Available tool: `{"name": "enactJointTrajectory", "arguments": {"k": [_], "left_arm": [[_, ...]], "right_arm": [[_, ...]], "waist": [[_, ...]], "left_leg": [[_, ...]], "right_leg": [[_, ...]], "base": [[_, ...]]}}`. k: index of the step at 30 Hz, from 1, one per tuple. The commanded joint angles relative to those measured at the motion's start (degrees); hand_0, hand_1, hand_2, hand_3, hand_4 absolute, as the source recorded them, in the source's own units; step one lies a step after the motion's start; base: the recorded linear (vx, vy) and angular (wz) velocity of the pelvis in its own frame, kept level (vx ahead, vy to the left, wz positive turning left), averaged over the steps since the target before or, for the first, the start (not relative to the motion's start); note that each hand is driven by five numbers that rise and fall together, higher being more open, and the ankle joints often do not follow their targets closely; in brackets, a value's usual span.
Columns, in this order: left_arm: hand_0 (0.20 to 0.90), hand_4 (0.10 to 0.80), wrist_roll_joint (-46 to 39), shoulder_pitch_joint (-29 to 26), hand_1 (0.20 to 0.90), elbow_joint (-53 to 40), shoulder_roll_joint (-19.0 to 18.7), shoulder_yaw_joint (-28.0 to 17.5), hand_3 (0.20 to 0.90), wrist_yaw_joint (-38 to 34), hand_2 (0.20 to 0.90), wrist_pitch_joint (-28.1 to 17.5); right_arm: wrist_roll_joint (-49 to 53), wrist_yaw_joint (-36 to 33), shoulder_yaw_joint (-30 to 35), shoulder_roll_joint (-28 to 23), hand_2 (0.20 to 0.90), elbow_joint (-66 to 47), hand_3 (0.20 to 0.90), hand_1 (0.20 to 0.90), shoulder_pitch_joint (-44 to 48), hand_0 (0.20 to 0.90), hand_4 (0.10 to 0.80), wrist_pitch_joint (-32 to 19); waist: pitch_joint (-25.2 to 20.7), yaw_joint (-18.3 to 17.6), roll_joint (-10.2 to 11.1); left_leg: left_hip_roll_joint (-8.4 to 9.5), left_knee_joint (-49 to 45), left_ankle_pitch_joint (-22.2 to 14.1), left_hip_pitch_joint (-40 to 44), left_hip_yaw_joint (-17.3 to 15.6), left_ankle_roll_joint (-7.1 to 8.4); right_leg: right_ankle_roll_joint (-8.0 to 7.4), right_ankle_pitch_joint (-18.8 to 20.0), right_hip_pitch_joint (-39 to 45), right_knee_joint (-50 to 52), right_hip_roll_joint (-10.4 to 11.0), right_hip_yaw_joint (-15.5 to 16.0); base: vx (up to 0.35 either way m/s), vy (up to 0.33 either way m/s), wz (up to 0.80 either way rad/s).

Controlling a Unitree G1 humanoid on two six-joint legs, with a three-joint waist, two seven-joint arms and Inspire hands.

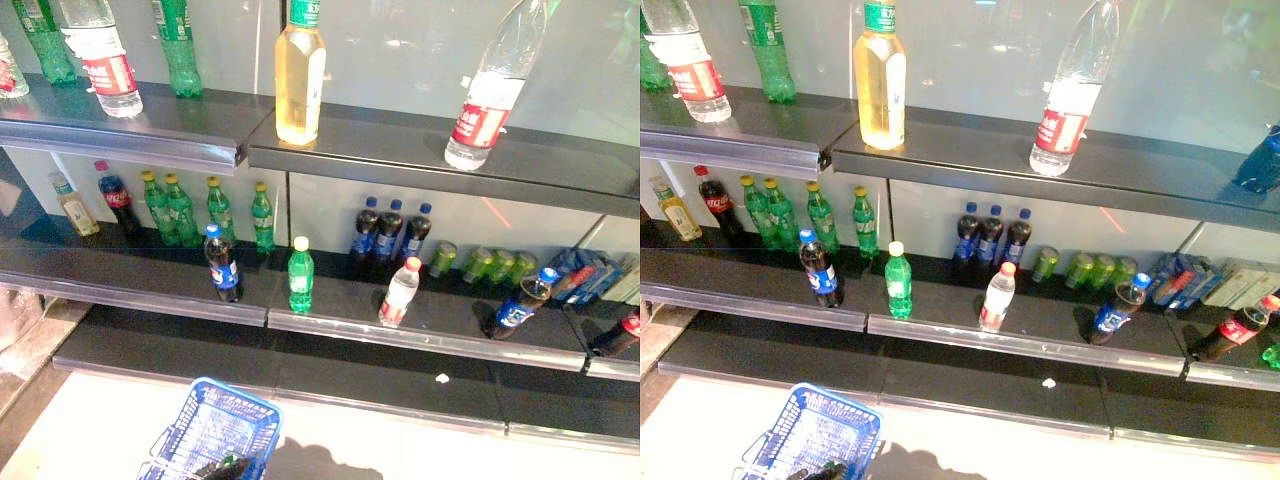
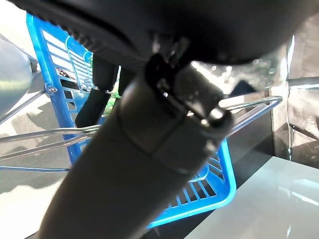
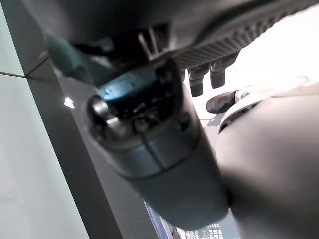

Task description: Pick up the drink and place into the basket.

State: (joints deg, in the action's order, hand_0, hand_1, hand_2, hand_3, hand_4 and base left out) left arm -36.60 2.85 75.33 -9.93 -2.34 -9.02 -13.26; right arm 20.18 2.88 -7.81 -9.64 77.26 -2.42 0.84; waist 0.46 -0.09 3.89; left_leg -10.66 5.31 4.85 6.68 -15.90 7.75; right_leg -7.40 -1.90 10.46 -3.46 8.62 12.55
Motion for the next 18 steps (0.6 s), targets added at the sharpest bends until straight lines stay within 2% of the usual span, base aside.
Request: {"name": "enactJointTrajectory", "arguments": {"k": [1,4,7,11,15,18], "left_arm": [[0.3,0.1,1.56,-2.68,0.3,-0.44,1.03,3.26,0.2,1.11,0.3,-3.43],[0.3,0.1,1.26,-2.69,0.3,-0.95,0.99,3.57,0.2,0.83,0.3,-2.94],[0.3,0.1,1.54,-2.7,0.3,-2.04,0.94,3.55,0.2,0.42,0.3,-2.28],[0.3,0.1,2.24,-2.54,0.3,-3.41,0.71,3.68,0.2,-0.1,0.3,-1.49],[0.3,0.1,2.92,-1.65,0.3,-7.38,-0.21,4.41,0.2,-1.38,0.3,0.23],[0.3,0.1,3.2,-0.1,0.3,-10.34,-0.09,4.57,0.2,-2.82,0.3,0.94]], "right_arm": [[-4.56,-2.92,-0.68,-0.97,0.9,5.14,0.9,0.9,2.61,0.9,0.8,0.18],[-5.28,-4.42,-1.43,-1.01,0.9,4.7,0.9,0.9,2.84,0.9,0.8,-0.62],[-9.66,-7.6,-3.03,-1.35,0.9,3.41,0.9,0.9,3.19,0.9,0.8,-3.55],[-9.31,-9.83,-5.05,-1.95,0.9,-0.26,0.9,0.9,4.28,0.9,0.8,-5.64],[-8.6,-11.44,-10.0,-4.15,0.9,-12.31,0.9,0.9,6.09,0.9,0.8,-8.12],[-8.39,-12.06,-12.63,-5.75,0.9,-24.96,0.9,0.9,5.89,0.9,0.8,-4.83]], "waist": [[3.83,1.81,-2.84],[3.92,2.01,-2.73],[4.06,2.46,-2.57],[4.31,3.11,-2.13],[4.94,4.04,-1.31],[5.16,4.1,-1.04]], "left_leg": [[-4.67,-0.31,-0.9,-0.02,2.98,1.09],[-4.73,-0.31,-0.77,-0.12,3.02,1.15],[-4.68,-0.31,-0.73,-0.25,3.38,1.12],[-4.6,-0.31,-0.69,-0.22,3.95,1.18],[-4.67,-0.31,-0.4,-0.64,4.63,1.18],[-4.57,-0.31,-0.26,-1.14,4.94,1.12]], "right_leg": [[-2.0,5.15,-2.48,-0.19,5.11,3.55],[-1.98,5.1,-2.53,-0.04,5.12,3.69],[-1.93,5.05,-2.46,0.02,5.1,3.92],[-1.99,4.97,-2.4,0.31,5.1,4.11],[-1.97,5.09,-2.49,0.24,4.87,4.18],[-1.93,5.2,-2.75,0.09,4.76,4.16]], "base": [[0.0,0.0,0.0],[0.0,0.001,0.03],[0.0,-0.002,0.13],[0.006,-0.015,0.02],[-0.002,-0.044,0.02],[0.0,0.0,0.0]]}}
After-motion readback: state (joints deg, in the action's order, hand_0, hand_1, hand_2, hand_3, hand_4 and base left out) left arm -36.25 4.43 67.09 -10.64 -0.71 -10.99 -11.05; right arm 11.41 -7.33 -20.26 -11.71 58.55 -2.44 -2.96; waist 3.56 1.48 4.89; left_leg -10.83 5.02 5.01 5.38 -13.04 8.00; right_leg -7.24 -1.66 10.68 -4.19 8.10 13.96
